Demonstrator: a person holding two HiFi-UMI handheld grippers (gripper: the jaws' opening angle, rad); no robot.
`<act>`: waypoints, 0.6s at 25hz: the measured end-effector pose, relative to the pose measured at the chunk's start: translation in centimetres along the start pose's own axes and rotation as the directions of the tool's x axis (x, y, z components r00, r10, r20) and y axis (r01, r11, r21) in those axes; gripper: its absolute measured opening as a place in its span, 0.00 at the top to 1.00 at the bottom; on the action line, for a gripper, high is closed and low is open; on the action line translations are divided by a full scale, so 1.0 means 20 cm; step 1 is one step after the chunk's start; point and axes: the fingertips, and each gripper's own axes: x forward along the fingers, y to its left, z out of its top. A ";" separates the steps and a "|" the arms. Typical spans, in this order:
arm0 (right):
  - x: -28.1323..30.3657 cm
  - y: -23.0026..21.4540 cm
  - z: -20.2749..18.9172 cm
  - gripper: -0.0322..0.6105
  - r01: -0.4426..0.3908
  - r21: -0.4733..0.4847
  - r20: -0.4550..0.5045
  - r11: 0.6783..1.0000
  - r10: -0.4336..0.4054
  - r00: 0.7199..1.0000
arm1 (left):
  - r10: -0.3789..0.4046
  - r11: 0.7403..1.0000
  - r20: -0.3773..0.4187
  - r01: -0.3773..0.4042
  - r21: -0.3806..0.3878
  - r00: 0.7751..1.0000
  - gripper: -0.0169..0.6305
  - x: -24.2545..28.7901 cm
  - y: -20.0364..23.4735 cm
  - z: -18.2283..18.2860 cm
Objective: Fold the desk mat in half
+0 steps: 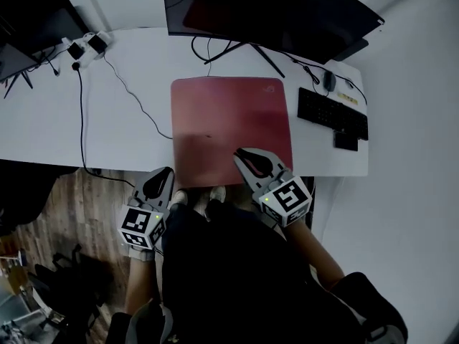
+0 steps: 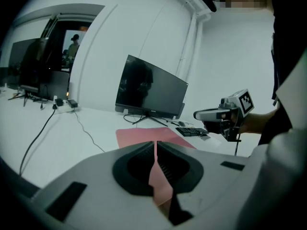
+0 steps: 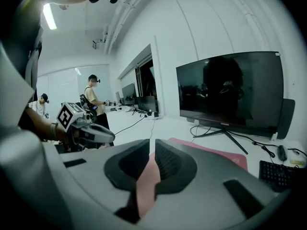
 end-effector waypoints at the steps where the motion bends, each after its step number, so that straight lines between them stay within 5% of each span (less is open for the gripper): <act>1: 0.01 0.01 -0.01 0.89 -0.017 -0.006 -0.006 1.000 0.017 1.000 | 0.016 1.000 -0.005 -0.017 -0.017 1.000 0.96 -0.01 0.01 -0.04; 15: 0.11 0.09 -0.14 0.89 -0.140 -0.056 -0.091 0.989 0.135 0.987 | 0.162 0.977 -0.074 -0.171 -0.128 0.984 0.93 -0.02 0.13 -0.48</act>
